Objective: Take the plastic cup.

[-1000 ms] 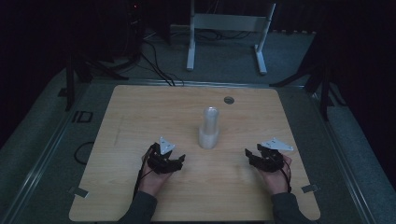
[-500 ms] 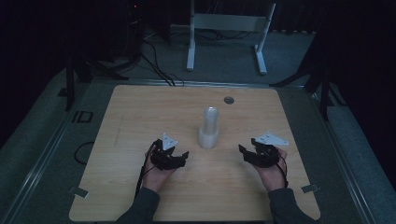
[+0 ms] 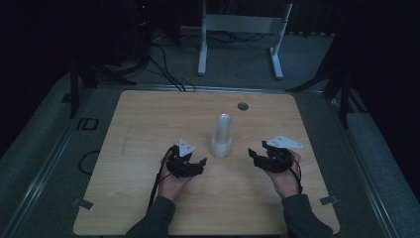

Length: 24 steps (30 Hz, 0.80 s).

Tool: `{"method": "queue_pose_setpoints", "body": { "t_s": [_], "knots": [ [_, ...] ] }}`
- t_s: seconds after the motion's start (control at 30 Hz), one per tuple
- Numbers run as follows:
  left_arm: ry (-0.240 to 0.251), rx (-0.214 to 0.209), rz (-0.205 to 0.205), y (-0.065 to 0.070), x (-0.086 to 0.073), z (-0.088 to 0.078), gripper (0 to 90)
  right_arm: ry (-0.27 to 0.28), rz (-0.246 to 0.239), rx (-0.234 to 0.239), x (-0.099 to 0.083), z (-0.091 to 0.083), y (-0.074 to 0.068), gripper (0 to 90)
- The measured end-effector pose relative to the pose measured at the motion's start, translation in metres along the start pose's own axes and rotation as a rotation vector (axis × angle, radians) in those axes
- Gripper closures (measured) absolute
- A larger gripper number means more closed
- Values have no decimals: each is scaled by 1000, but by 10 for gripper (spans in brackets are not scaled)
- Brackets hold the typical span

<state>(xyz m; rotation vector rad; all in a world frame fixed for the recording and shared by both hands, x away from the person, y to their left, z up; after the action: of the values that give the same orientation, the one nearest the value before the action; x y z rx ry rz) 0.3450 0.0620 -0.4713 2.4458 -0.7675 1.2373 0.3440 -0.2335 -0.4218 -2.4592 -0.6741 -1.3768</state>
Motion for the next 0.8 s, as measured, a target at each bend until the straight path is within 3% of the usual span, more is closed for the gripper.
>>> {"method": "queue_pose_setpoints", "body": {
  "t_s": [0.63,0.8],
  "knots": [
    [48,-49,38,10,28,19,287,38,-44,24,32,5,-14,328],
    [45,-40,49,11,36,26,280,40,-53,28,38,8,-18,306]
  ]
}}
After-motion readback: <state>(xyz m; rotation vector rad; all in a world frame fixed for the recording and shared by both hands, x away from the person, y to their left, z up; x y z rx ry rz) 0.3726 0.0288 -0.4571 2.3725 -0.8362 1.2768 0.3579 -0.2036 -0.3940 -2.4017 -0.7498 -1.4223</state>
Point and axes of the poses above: each handheld gripper's, and its own axes: z roughly forward along the jaws, x roughly out of its top, y roughly to its right, the point moved 1 cm from there along z, roughly forward along the jaws, and after that the axes turned 2 degrees about z, right-handed, at the moved point
